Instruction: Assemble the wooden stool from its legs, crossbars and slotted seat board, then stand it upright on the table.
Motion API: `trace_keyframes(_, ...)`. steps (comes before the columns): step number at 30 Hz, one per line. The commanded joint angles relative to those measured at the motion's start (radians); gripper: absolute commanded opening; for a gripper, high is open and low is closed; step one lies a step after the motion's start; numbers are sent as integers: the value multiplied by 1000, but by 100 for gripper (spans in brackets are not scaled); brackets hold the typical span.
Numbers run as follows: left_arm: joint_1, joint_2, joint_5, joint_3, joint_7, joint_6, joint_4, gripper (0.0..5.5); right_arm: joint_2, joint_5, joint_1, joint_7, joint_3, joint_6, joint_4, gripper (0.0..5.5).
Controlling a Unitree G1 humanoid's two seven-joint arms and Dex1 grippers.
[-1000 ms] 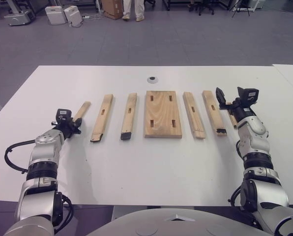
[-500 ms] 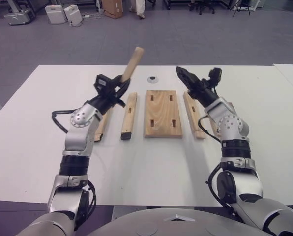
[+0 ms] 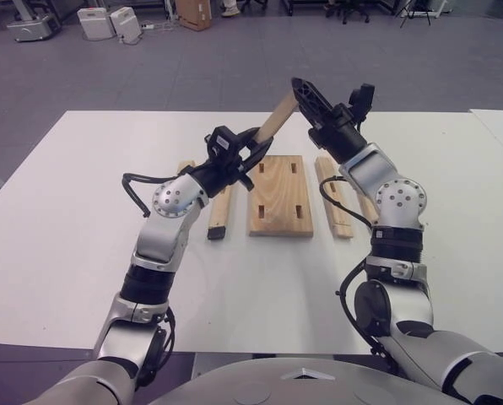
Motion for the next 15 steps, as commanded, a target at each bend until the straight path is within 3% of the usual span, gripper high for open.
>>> trace_keyframes(1,0,16,31,-25,-12,9,-29,129,1,17,-24,-35,13,40,-22,217)
trace_keyframes(8,6,23,47,-35,-17,13,-51,129,-13,-9,4,-44,38,48,-32,70)
trace_keyframes(13,13,25,64,-46,-17,23,-41,129,-27,-9,20,-53,23,40,-46,41)
trace_keyframes(15,17,35,91,-48,-2,25,-18,177,-62,-76,44,-42,15,-28,-40,41)
